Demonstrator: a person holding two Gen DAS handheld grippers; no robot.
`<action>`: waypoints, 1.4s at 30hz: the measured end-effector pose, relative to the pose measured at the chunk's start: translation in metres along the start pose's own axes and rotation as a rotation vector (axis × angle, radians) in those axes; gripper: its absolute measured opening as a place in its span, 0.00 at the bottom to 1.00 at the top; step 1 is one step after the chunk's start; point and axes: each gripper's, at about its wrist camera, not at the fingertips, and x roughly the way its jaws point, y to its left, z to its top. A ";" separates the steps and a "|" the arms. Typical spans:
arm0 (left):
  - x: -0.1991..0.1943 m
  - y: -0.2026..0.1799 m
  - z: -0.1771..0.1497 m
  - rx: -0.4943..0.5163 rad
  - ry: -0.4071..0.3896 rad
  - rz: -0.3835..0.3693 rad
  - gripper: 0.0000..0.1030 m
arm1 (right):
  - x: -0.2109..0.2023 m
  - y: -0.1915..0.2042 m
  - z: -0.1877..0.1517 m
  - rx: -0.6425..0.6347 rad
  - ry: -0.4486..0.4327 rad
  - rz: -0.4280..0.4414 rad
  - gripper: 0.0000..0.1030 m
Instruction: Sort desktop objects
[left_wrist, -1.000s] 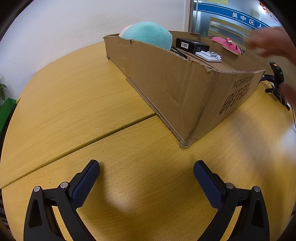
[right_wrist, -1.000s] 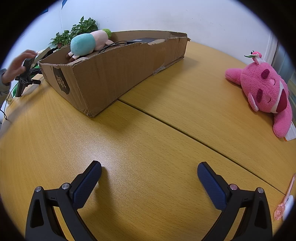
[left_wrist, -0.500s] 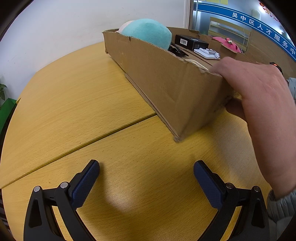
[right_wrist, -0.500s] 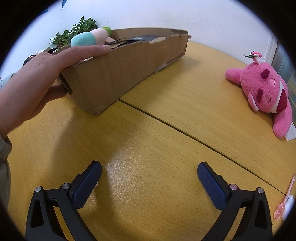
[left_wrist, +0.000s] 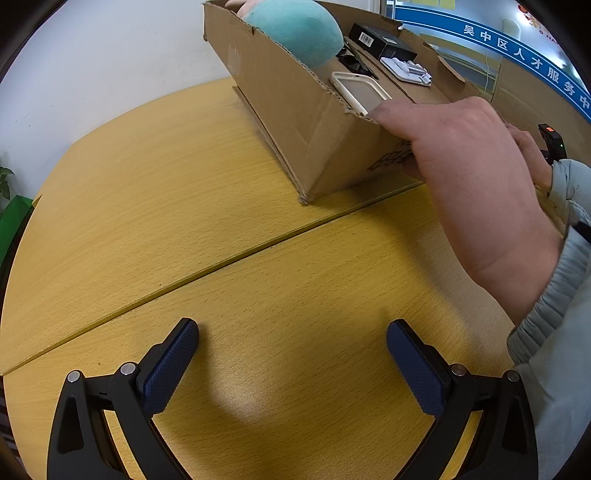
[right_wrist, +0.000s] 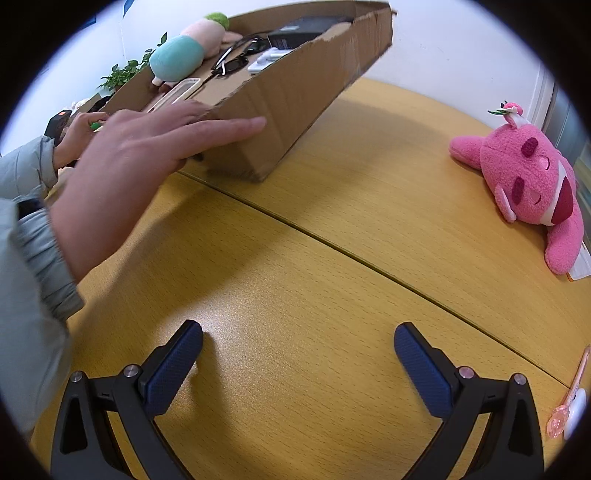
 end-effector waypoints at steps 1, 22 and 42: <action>0.000 0.000 0.000 0.000 0.000 0.000 1.00 | 0.000 0.000 0.000 0.000 0.000 0.000 1.00; 0.000 0.000 0.002 0.000 0.000 -0.001 1.00 | -0.002 -0.001 -0.001 0.000 0.000 0.000 1.00; -0.001 0.001 0.004 0.001 0.000 -0.001 1.00 | -0.003 -0.002 -0.003 0.000 0.000 0.001 1.00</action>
